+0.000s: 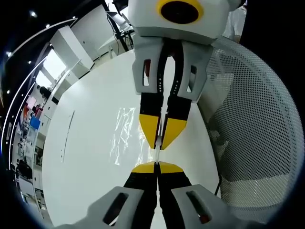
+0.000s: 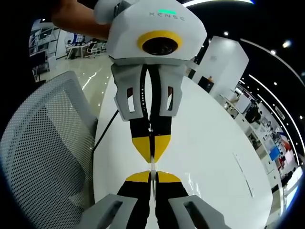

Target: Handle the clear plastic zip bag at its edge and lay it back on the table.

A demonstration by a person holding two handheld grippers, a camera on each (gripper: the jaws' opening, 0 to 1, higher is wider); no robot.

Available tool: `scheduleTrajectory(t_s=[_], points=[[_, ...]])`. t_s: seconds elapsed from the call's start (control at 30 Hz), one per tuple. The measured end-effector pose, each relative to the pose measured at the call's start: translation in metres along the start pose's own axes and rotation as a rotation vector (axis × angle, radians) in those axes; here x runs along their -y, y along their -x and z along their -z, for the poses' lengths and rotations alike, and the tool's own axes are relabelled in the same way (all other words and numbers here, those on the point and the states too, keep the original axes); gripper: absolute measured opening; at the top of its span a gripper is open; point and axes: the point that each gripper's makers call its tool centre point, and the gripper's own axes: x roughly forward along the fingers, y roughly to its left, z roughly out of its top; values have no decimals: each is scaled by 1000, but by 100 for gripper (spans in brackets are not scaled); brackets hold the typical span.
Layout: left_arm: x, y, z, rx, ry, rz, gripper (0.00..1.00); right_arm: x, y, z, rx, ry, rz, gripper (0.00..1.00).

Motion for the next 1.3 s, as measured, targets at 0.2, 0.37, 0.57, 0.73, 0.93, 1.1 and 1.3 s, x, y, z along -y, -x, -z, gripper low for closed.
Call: scheduleTrajectory(t_s=[0.2, 0.37, 0.57, 0.73, 0.93, 1.1, 1.3], points=[[-1, -1, 0, -1, 2, 0, 0, 0, 1, 0, 0, -3, 3, 0], [-1, -1, 1, -2, 3, 1, 0, 1, 1, 0, 2, -6, 6, 0], [-2, -1, 4, -8, 3, -1, 0, 1, 1, 0, 2, -7, 8, 0], [-3, -1, 4, -9, 3, -2, 0, 1, 1, 0, 5, -12, 8, 0], [-2, -1, 4, -11, 7, 3, 0, 0, 1, 0, 4, -8, 4, 0], [-3, -1, 6, -17, 9, 2, 0, 1, 0, 0, 6, -11, 4, 0], [-5, 1, 9, -19, 21, -9, 0, 2, 0, -2, 12, -17, 9, 0]])
